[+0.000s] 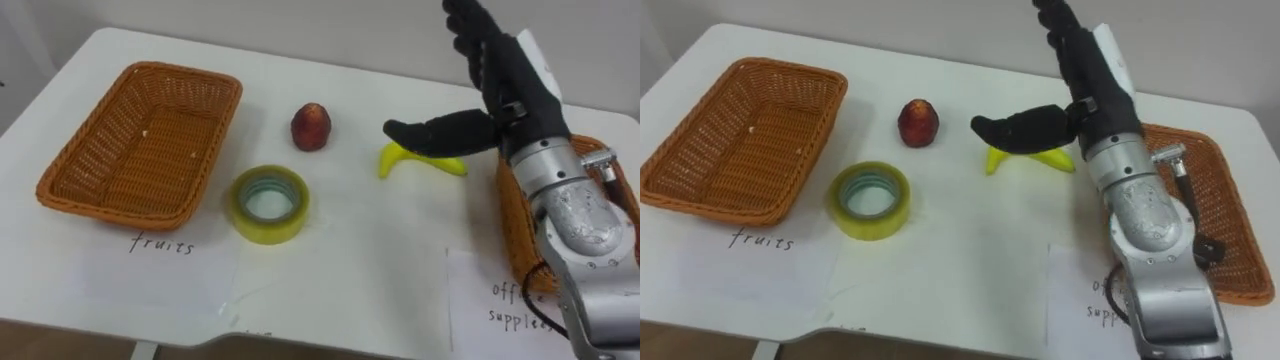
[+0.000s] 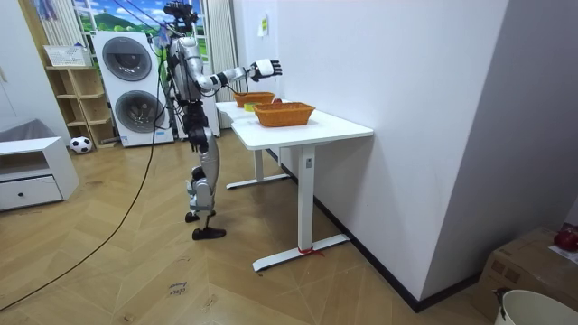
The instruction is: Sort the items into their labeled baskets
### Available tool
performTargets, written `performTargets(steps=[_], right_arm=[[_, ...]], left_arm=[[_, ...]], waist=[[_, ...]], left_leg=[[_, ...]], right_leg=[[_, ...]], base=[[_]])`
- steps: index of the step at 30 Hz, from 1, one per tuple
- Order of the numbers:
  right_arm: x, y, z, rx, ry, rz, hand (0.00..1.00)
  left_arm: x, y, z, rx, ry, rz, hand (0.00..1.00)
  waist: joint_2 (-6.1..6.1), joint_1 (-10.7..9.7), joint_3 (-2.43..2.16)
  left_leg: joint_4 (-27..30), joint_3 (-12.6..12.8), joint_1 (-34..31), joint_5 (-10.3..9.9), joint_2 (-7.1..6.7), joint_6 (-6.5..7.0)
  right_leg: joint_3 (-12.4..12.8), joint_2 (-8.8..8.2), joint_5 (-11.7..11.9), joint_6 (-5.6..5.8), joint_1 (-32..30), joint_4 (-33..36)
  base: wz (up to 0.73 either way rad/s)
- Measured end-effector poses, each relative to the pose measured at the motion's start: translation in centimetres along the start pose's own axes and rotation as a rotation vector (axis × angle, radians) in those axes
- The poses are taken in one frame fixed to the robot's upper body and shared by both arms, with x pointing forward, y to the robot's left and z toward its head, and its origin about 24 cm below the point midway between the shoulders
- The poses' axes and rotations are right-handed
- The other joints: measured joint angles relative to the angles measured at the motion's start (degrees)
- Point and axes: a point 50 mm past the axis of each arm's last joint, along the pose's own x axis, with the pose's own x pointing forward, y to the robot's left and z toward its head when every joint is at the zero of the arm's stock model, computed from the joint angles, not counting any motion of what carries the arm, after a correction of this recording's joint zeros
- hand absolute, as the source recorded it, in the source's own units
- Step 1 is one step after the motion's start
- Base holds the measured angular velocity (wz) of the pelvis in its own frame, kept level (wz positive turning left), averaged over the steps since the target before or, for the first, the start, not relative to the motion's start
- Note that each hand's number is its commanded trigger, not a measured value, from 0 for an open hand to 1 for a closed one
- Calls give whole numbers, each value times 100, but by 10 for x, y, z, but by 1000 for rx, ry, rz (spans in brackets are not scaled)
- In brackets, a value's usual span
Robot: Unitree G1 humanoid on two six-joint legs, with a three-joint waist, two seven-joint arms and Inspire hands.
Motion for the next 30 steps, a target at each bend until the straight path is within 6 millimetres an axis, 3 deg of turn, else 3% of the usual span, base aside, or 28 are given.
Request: performTargets(steps=[10, 17, 30], right_arm=[[5, 25, 6, 59, -25, 62, 0], [11, 27, 10, 45, -45, 73, 0], [14, 44, 9, 14, -38, 170, 0]], left_arm=[[2, -5, 18, 24, -48, -13, 0], [2, -5, 18, 26, -49, -16, 0], [2, -6, 19, 27, -51, -19, 0]], waist=[[43, 147, 35], [42, 158, 117], [31, 294, 119]], left_leg=[[-6, -2, 0, 9, -7, 5], [1, -77, -50, 15, -8, 8], [9, -178, -96, 15, -20, 8]], right_leg=[[-22, -15, 9, 0, 7, -3], [-125, -22, 9, 1, -5, -7], [-277, -47, 9, 1, -1, -17]], base=[[0], [6], [3]])
